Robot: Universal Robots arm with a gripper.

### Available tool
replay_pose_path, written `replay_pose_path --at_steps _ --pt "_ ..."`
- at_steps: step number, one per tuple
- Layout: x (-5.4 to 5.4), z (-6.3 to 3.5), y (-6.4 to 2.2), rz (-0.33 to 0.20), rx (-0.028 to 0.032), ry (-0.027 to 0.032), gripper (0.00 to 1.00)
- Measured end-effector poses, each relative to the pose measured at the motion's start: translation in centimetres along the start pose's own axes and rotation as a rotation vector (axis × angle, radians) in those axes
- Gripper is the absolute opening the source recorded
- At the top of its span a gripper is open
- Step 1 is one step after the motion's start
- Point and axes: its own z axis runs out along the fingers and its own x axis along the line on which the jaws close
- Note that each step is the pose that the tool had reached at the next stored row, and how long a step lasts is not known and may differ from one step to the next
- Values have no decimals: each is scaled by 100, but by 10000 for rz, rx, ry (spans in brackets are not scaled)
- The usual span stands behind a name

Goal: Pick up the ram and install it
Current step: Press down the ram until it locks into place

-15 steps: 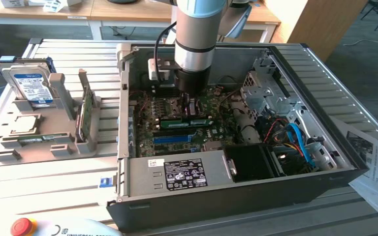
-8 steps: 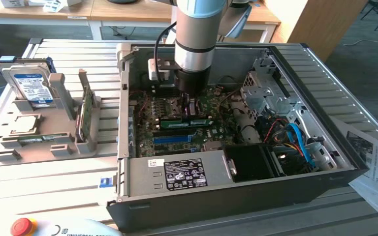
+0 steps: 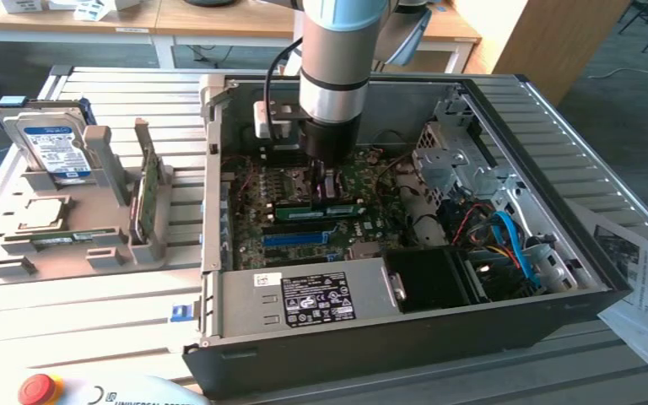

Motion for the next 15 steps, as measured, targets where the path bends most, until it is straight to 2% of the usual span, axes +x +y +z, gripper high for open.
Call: replay_pose_path --at_steps 15 --pt "0 9 0 0 0 0 11"
